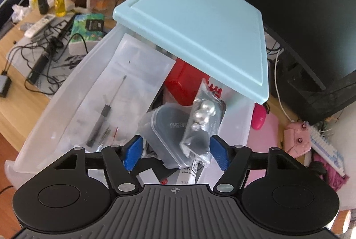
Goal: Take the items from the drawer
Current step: 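Close the right gripper on the small clear plastic box and lift it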
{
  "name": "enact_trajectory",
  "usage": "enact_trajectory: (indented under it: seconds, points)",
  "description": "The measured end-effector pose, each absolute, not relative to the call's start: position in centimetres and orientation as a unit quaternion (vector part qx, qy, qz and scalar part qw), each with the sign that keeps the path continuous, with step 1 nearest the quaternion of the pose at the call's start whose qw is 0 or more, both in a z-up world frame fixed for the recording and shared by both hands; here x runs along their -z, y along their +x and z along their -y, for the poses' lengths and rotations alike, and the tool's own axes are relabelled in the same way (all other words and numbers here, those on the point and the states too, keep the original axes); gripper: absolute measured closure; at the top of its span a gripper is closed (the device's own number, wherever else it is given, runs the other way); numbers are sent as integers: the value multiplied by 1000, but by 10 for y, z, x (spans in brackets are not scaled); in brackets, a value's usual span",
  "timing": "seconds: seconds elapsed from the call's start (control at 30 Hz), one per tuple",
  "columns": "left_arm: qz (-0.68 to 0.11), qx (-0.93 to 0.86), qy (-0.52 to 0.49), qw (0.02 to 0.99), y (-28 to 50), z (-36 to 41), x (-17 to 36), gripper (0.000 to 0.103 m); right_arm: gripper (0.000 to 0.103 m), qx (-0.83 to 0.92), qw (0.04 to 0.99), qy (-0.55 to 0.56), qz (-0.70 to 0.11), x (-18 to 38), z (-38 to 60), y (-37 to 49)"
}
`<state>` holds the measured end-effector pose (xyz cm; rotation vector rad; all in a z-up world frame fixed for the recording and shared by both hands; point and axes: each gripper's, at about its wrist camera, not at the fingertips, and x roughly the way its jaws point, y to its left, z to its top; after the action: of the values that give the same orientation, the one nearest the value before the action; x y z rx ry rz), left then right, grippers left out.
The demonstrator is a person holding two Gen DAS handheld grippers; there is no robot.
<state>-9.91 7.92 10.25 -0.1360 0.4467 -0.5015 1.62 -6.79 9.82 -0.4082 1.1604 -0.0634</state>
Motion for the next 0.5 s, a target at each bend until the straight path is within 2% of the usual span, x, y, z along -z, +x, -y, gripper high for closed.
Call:
enact_trajectory:
  seconds: [0.33,0.5]
  points:
    - [-217,239,-68,944,-104,-81,-105,0,31,32,813,-234,-532,-88,62,23]
    - [-220,235,-71,944,-105,-82,-105,0,35,24,808,-255,-530,-84,61,22]
